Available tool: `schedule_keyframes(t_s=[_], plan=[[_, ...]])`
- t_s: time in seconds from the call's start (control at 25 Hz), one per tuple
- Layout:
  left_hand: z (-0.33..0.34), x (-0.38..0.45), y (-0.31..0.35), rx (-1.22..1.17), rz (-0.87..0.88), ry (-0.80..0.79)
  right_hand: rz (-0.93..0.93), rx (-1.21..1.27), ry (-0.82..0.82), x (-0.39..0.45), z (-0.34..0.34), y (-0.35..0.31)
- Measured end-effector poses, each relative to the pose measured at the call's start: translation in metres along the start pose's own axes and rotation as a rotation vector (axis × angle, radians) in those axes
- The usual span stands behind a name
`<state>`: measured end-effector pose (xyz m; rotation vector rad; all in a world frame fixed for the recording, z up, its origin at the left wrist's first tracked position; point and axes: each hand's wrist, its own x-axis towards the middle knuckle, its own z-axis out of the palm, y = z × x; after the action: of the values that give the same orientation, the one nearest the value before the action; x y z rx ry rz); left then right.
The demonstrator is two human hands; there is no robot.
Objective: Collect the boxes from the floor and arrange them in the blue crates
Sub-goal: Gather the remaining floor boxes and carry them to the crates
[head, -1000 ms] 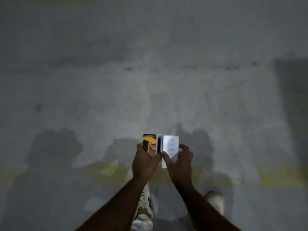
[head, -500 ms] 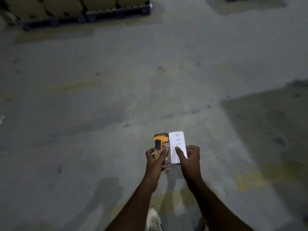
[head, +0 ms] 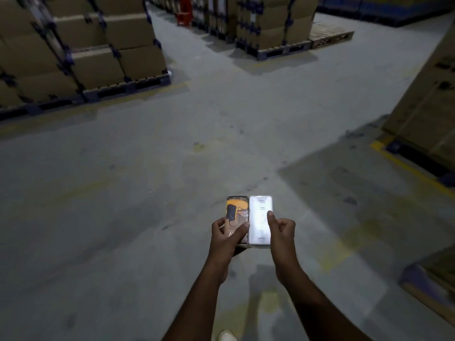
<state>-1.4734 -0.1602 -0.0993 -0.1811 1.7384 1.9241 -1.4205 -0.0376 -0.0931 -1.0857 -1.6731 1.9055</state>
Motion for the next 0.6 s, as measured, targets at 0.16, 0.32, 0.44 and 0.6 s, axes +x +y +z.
schedule_keyframes(t_s=[0.16,0.32,0.44,0.6], plan=[[0.004,-0.043,0.015,0.031,0.083,-0.054,-0.039,0.044,0.024,-0.040,-0.024,-0.017],[0.011,-0.109,0.016,0.101,0.124,-0.143,-0.069,0.091,0.075,-0.103,-0.064,-0.025],[0.024,-0.159,0.007,0.140,0.114,-0.215,-0.064,0.133,0.147,-0.149,-0.103,-0.024],[0.052,-0.214,-0.008,0.178,0.078,-0.319,-0.061,0.155,0.229,-0.197,-0.160,-0.023]])
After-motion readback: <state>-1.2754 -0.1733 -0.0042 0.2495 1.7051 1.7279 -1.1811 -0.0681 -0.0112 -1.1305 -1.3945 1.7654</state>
